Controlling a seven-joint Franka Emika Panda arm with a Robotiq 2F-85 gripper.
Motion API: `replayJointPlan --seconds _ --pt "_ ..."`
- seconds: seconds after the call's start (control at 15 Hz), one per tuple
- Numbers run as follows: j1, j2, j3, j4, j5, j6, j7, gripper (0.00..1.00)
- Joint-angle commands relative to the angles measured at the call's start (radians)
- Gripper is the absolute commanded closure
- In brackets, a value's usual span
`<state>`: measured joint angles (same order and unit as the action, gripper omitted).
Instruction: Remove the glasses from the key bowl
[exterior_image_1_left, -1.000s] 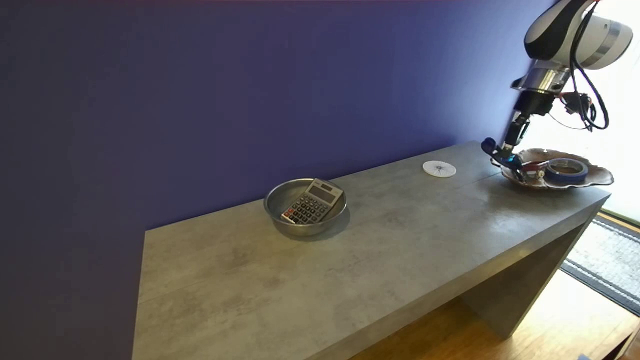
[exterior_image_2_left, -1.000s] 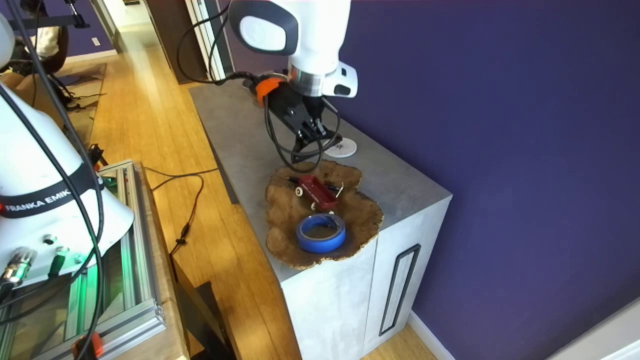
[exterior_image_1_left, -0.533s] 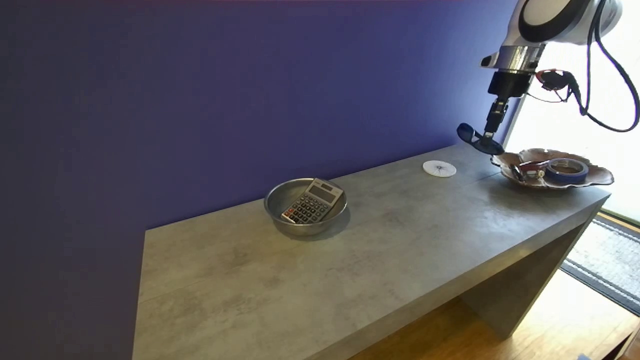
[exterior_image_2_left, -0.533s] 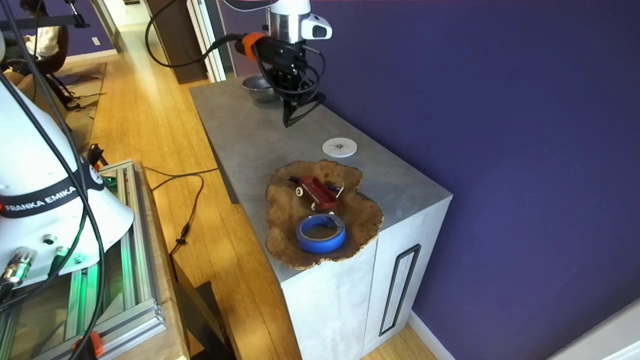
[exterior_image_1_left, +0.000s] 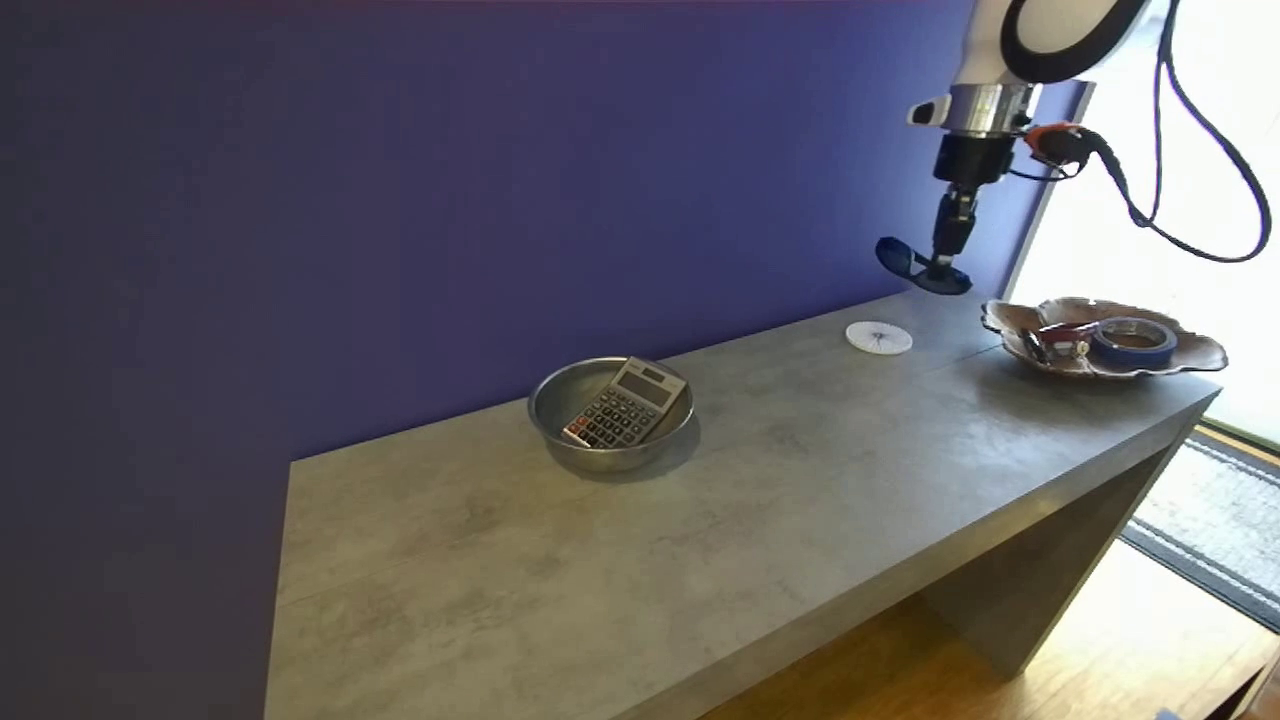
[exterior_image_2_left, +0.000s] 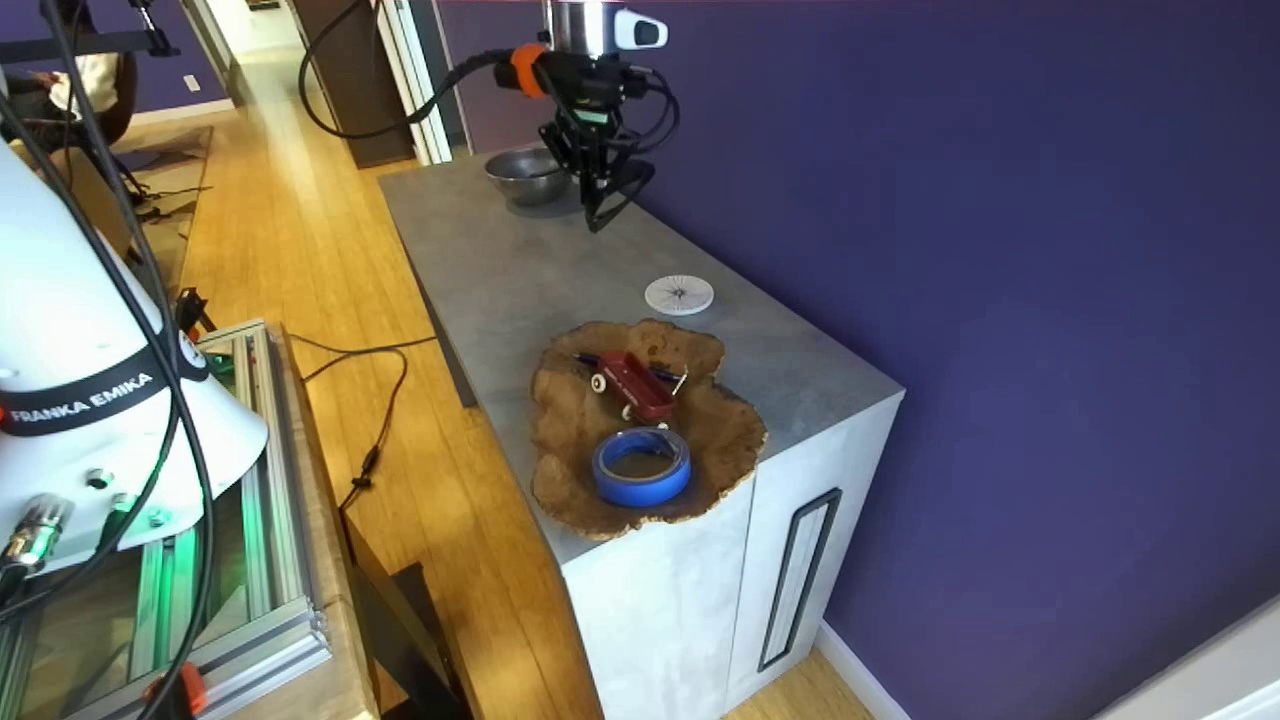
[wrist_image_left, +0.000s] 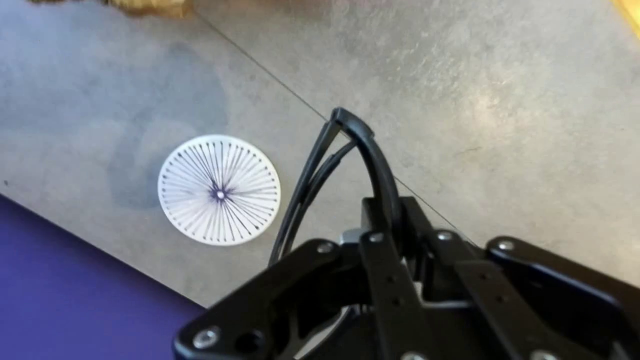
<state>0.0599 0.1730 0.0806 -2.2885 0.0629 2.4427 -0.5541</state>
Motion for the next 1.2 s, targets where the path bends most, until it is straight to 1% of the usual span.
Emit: replayJointPlan --seconds 0.0,0.2,0.33,0.4,0.53,0.6,0.67,0.8,1.0,1.13 --pt "0.056 0.159 0.058 0.256 -0.130 -0.160 0.021 0.97" --pt "0.079 0.269 0.120 0.423 -0.139 -0.245 -0.075 0.97" --pt "0.073 0.298 0.153 0.475 -0.132 -0.258 -0.171 0.97" --pt "0.077 0.248 0.142 0.390 -0.115 -0.212 -0.094 0.88" --pt "0.079 0.284 0.151 0.440 -0.114 -0.224 -0.140 0.88" --pt "0.078 0.291 0.151 0.449 -0.114 -0.225 -0.151 0.97" --pt "0.086 0.281 0.148 0.429 -0.142 -0.193 -0.160 0.97" --pt "0.110 0.293 0.146 0.425 -0.204 -0.180 -0.196 0.97" --pt "0.128 0.327 0.154 0.415 -0.229 -0.163 -0.182 0.97" --pt "0.144 0.360 0.159 0.416 -0.238 -0.130 -0.181 0.97"
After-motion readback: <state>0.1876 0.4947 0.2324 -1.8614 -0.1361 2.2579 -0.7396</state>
